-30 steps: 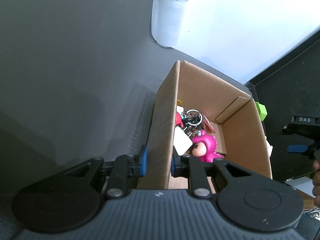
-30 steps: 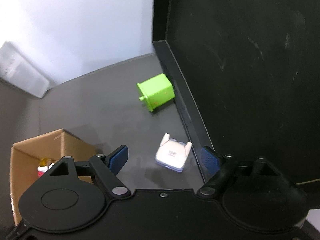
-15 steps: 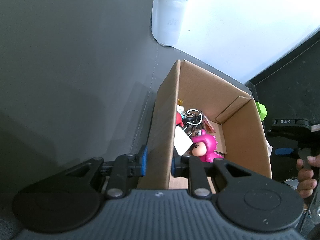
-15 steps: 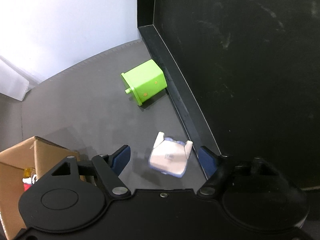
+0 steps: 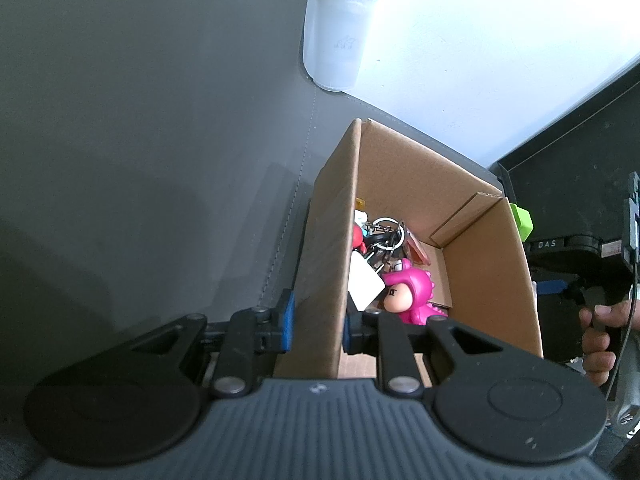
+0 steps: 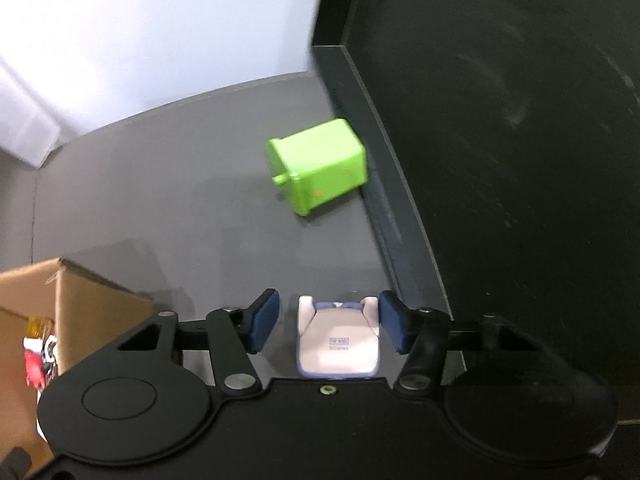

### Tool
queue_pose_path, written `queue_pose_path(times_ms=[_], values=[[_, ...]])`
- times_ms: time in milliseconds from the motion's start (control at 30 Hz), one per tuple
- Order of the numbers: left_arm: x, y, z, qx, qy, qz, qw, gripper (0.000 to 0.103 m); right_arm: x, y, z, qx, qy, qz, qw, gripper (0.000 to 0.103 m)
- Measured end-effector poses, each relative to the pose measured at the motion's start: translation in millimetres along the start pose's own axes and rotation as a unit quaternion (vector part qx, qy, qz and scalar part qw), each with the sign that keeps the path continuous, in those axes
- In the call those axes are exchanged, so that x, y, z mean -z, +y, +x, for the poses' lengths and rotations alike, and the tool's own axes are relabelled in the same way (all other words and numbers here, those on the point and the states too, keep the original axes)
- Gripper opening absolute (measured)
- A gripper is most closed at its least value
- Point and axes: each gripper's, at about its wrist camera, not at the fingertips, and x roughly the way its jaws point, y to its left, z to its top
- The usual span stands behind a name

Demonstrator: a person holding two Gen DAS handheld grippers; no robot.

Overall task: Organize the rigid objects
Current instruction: 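Move the right tool to the white-and-blue charger block, then close the right gripper on the white-and-blue charger block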

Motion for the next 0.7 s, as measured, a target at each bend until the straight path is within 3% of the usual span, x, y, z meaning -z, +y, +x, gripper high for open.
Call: queue_pose_path(times_ms=[200, 300, 700], values=[[-0.4, 0.0, -0.1, 0.0, 0.0, 0.0, 1.0, 0.021, 6.8, 10.8, 4.7, 0.015, 0.01, -0.045, 0.999, 0.055], [-0.3, 0.3, -0.1, 0.0, 0.001, 0.0, 1.0, 0.021, 10.8, 7.8, 4.9, 0.022, 0.005, -0.048, 0.999, 0.046], [-0.3, 0.0, -0.1, 0.0, 0.001, -0.002, 1.0, 0.021, 18.2, -7.9, -30.6, -0.023, -0.025, -0.041, 0.999, 0.044]])
